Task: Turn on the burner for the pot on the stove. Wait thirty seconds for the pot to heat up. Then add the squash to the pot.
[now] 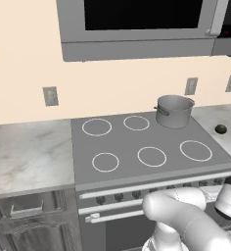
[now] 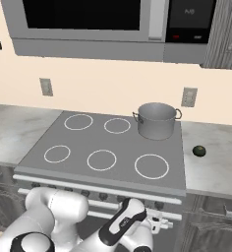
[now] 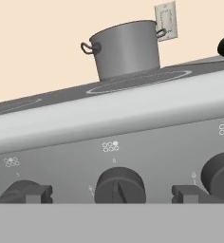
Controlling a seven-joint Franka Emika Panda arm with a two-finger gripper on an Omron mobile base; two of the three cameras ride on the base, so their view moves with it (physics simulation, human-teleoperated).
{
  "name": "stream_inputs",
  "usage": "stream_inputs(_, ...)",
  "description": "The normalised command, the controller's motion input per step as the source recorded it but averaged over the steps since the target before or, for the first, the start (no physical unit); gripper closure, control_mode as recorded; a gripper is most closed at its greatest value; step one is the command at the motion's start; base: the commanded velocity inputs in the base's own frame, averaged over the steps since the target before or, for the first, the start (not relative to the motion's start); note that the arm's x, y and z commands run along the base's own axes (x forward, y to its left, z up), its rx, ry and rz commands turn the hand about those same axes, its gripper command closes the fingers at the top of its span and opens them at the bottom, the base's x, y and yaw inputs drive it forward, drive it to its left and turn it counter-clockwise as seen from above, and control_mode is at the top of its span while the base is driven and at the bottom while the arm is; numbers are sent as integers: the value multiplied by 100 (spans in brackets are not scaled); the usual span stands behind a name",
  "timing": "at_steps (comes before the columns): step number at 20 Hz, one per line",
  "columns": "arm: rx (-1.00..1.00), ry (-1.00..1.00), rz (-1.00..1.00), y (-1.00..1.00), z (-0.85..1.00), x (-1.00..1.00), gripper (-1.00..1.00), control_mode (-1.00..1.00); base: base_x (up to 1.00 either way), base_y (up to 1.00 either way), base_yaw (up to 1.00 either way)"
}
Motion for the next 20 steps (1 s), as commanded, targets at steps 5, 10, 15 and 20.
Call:
stream_inputs(5, 0, 0, 0, 0, 0, 0, -100, -100, 0, 0, 0)
stream_inputs(10, 0, 0, 0, 0, -17, 0, -100, -100, 0, 0, 0)
stream_inputs(15, 0, 0, 0, 1, -20, 3, -100, -100, 0, 0, 0)
stream_inputs(20, 0, 0, 0, 0, -1, 8, -100, -100, 0, 0, 0)
